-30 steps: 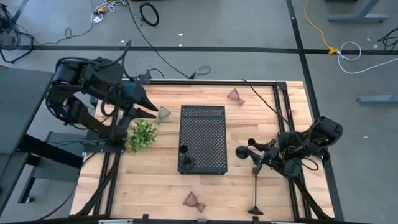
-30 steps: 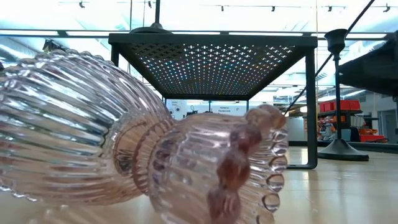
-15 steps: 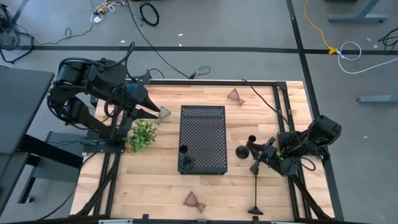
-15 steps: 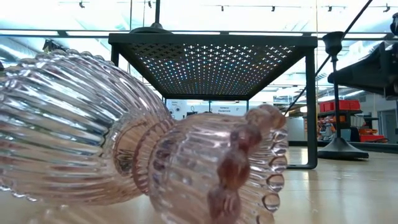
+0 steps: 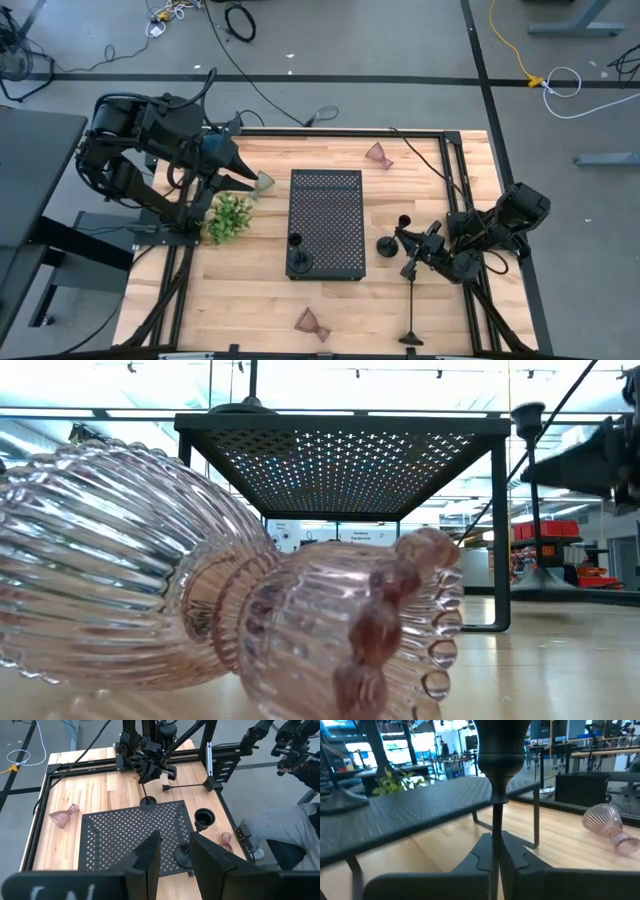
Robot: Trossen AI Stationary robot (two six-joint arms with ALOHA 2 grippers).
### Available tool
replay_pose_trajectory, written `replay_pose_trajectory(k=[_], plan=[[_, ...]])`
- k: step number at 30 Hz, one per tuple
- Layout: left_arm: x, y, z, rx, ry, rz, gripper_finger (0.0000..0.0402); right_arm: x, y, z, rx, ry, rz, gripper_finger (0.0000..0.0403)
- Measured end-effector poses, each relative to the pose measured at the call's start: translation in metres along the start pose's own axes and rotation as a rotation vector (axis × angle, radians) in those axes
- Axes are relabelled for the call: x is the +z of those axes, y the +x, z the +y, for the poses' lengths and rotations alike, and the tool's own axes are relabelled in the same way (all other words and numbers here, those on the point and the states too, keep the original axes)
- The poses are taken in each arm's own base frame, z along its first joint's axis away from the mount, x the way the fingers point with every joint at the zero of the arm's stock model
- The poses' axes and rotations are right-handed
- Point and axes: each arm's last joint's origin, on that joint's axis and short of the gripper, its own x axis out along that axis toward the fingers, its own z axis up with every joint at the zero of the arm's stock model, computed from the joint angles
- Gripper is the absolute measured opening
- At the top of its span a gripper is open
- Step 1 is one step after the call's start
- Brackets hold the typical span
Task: Pick & Place candle stick holders
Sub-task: Put the top black candle holder on the shelf
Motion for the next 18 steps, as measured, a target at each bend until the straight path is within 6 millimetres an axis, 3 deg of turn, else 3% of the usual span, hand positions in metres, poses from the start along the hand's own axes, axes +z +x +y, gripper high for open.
replay_pose_trajectory(k=[4,12,18], plan=[[0.0,0.0,0.0,0.0,0.0,0.0,0.0107,0.021,0.001,0.017,-0.001,-0.061,-0.006,0.0002],[0.0,0.0,0.0,0.0,-0.001,0.0,0.0107,0.095,-0.003,0.041,-0.012,-0.096,-0.008,0.0001],[0.0,0.0,0.0,0.0,-0.001,0.0,0.0107,0.134,-0.003,0.072,0.058,-0.162,-0.048,0.0]])
